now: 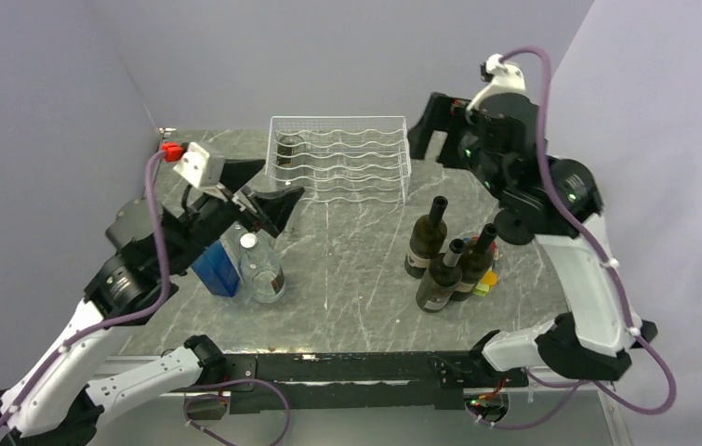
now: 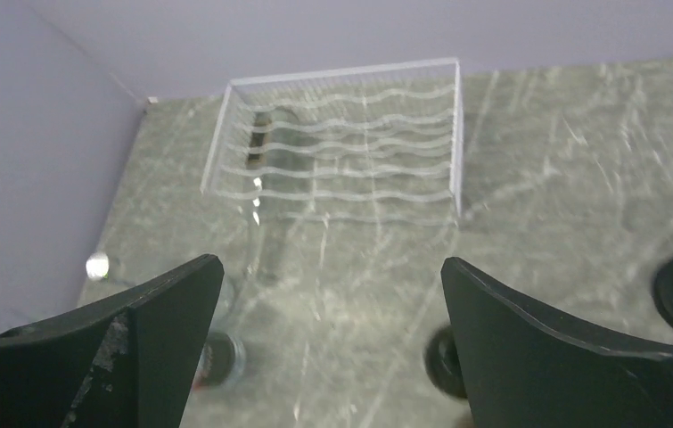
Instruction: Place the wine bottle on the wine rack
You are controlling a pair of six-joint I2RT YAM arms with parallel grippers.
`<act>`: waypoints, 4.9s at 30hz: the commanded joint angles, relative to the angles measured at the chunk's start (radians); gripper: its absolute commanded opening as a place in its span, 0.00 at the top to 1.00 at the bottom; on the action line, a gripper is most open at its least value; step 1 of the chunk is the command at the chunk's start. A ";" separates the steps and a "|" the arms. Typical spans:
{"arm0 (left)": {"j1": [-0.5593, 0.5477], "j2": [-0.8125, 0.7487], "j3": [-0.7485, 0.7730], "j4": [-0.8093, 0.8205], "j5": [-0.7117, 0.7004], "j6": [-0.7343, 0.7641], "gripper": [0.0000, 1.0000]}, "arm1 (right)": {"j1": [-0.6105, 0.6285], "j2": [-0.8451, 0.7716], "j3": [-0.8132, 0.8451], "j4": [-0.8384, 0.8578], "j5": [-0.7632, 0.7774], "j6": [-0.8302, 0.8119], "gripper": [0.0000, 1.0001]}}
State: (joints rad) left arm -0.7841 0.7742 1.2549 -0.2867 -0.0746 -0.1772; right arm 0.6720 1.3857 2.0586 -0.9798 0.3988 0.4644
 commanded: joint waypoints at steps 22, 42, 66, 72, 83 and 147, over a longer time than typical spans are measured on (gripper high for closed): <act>0.002 0.146 -0.062 0.238 0.149 -0.008 0.01 | -0.048 -0.311 -0.557 -0.418 -0.131 0.149 0.27; 0.002 0.156 -0.087 0.222 0.252 0.069 0.01 | -0.046 -0.260 -0.526 -0.452 -0.100 0.090 0.85; -0.007 0.321 -0.289 0.387 0.700 -0.032 0.01 | 0.103 -0.004 0.026 -0.421 -0.461 0.109 1.00; -0.015 0.284 -0.384 0.436 0.749 -0.020 0.01 | 0.157 0.099 0.146 -0.380 -0.511 0.105 1.00; -0.015 0.300 -0.444 0.438 0.787 -0.030 0.01 | 0.170 0.114 0.227 -0.317 -0.600 0.110 1.00; -0.125 0.454 -0.174 0.515 0.087 1.456 0.99 | 0.141 -0.126 -0.174 -0.366 -0.380 0.048 0.28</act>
State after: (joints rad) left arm -0.8963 1.2327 1.0531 0.0200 0.0498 1.1217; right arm 0.8165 1.2079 1.9335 -1.2884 0.0635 0.5735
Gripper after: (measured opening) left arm 0.811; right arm 0.736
